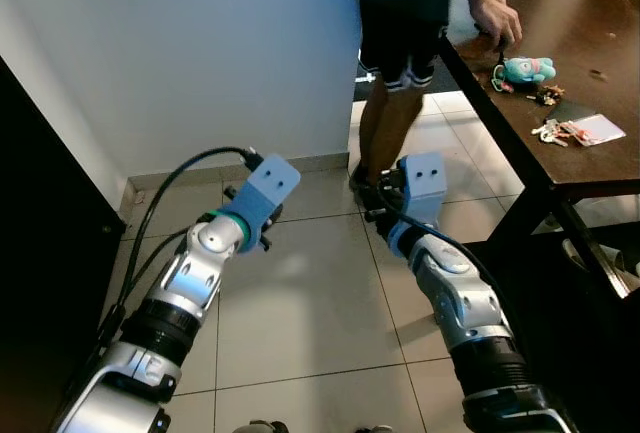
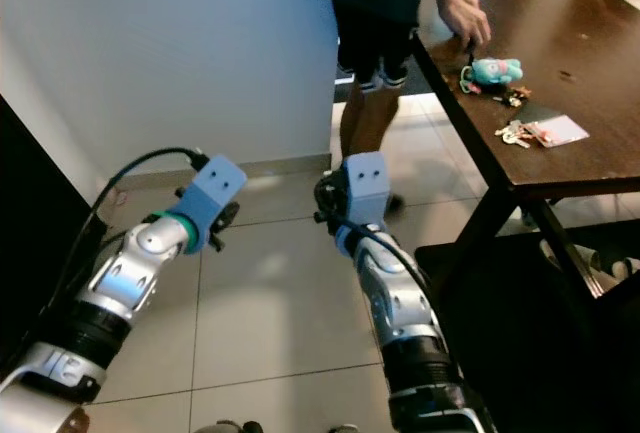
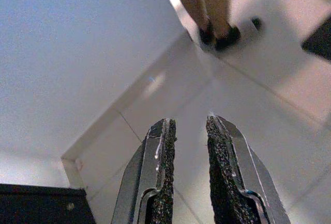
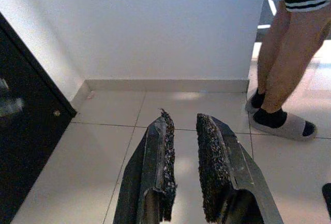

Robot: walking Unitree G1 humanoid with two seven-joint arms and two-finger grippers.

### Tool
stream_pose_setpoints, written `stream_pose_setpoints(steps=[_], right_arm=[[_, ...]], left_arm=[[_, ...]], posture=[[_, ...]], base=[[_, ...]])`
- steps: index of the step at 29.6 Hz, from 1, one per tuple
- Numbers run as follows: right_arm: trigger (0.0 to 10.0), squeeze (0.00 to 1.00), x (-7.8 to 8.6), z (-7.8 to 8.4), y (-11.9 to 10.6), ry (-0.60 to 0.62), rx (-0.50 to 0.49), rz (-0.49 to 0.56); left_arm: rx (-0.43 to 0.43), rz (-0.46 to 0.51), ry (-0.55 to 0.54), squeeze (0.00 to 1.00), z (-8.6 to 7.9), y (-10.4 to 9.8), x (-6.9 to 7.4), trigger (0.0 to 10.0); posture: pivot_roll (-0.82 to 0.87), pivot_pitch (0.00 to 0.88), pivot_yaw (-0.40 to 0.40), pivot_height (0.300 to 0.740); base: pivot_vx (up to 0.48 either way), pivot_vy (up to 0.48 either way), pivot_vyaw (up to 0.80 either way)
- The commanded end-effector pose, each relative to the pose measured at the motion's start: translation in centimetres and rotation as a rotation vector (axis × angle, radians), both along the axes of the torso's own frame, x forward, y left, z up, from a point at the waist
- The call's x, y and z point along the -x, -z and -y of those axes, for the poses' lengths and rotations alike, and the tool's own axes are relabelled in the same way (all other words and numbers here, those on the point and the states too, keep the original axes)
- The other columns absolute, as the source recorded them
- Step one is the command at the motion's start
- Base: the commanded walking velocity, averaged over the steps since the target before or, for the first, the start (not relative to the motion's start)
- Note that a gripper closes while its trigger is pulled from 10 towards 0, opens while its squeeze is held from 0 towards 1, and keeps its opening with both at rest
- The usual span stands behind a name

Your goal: Hang keys on a hook

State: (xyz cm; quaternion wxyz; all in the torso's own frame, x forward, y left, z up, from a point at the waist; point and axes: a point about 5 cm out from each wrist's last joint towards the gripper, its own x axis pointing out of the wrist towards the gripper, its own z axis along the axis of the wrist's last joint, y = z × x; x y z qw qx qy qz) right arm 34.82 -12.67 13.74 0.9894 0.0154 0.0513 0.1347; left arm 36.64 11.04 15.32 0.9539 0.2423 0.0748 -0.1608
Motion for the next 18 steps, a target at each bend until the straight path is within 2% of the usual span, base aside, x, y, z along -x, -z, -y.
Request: stream_pose_setpoints(steps=[1, 3, 6, 8, 13, 14, 18], right_arm=[[10.0, 0.00, -0.5, -0.2, -1.5, 0.042, 0.035, 0.050], [10.0, 0.00, -1.1, 0.0, -2.9, 0.092, 0.020, 0.105], [10.0, 0.00, -1.2, 0.0, -3.2, 0.101, 0.012, 0.113], [10.0, 0.00, -1.5, 0.6, -4.8, 0.108, 0.134, 0.235], [10.0, 0.00, -0.8, 1.6, -5.4, 0.128, 0.146, 0.283], [10.0, 0.00, -0.4, 1.9, -5.2, 0.135, 0.127, 0.272], [10.0, 0.00, -0.4, 1.9, -5.2, 0.135, 0.127, 0.272]], left_arm=[[0.083, 0.048, -0.045, 0.00, -0.1, -1.6, -0.6, 10.0], [0.182, 0.063, -0.073, 0.00, -0.1, -2.9, -0.9, 10.0], [0.202, 0.063, -0.077, 0.00, -0.1, -3.1, -1.0, 10.0], [0.262, 0.095, -0.104, 0.00, -0.7, -4.5, -0.7, 10.0], [0.264, 0.157, -0.166, 0.00, -2.3, -5.7, 0.3, 10.0], [0.220, 0.267, -0.178, 0.00, -3.2, -6.8, 0.9, 10.0], [0.220, 0.267, -0.178, 0.00, -3.2, -6.8, 0.9, 10.0]], posture=[[0.05, 0.000, 0.095, 0.740], [0.05, 0.000, 0.094, 0.740], [0.05, 0.000, 0.094, 0.740], [0.05, 0.000, 0.094, 0.740], [0.08, 0.000, 0.070, 0.740], [0.07, 0.000, 0.058, 0.740], [0.07, 0.000, 0.058, 0.740]], base=[[0.000, 0.000, 0.00], [0.000, 0.000, 0.00], [0.000, 0.000, 0.00], [0.000, 0.000, 0.00], [0.000, 0.000, 0.00], [0.000, 0.000, 0.00], [0.000, 0.000, 0.00]])
